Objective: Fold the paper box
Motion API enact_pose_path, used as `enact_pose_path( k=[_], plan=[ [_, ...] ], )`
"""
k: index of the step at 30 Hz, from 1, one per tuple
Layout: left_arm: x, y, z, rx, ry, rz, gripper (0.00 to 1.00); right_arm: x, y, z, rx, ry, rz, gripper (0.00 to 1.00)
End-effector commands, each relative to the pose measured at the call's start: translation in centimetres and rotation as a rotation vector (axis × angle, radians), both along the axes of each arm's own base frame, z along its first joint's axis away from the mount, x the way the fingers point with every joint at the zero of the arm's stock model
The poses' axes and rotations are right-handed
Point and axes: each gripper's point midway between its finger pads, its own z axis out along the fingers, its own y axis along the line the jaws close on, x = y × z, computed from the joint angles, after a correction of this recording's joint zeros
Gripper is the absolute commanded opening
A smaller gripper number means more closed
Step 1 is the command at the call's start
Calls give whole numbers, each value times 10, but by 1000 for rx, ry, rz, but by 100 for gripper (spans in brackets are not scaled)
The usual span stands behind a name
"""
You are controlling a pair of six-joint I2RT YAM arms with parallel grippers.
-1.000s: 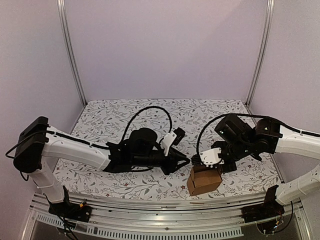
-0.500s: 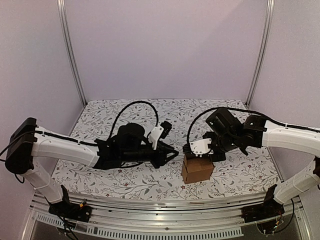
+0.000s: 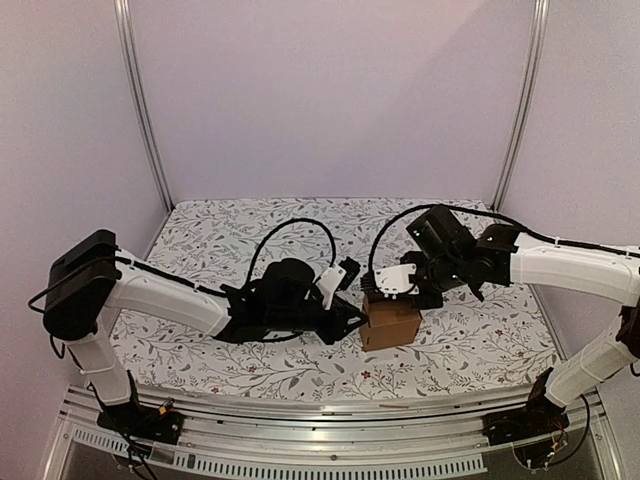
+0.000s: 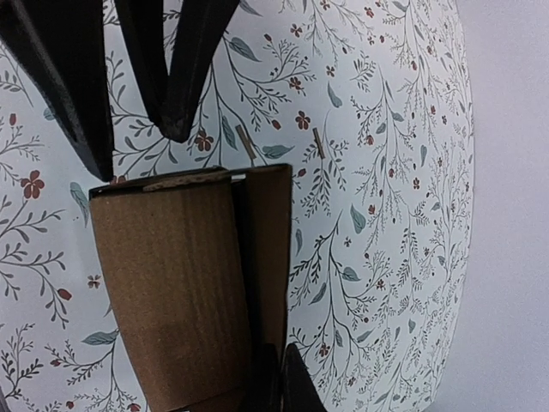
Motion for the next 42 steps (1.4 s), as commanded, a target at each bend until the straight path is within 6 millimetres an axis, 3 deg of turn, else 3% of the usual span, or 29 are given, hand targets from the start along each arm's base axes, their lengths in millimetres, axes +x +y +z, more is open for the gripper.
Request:
enact_pose_path(
  k=[1, 10, 16, 22, 29, 42],
  plan=[
    [10, 0, 5, -20, 2, 24, 29, -13, -13, -19, -54, 30, 34, 0],
    [11, 14, -6, 5, 26, 52, 29, -39, -26, -37, -95, 97, 104, 0],
    [27, 18, 12, -74, 36, 119, 30, -52, -26, -48, -92, 125, 104, 1],
    [42, 2, 45, -175, 13, 147, 32, -58, -30, -60, -86, 160, 70, 3],
    [45, -22, 51, -222, 39, 104, 32, -70, -37, -70, -105, 230, 57, 10],
    [20, -44, 15, -163, 164, 8, 29, -79, -37, -78, -101, 289, 49, 20]
  ],
)
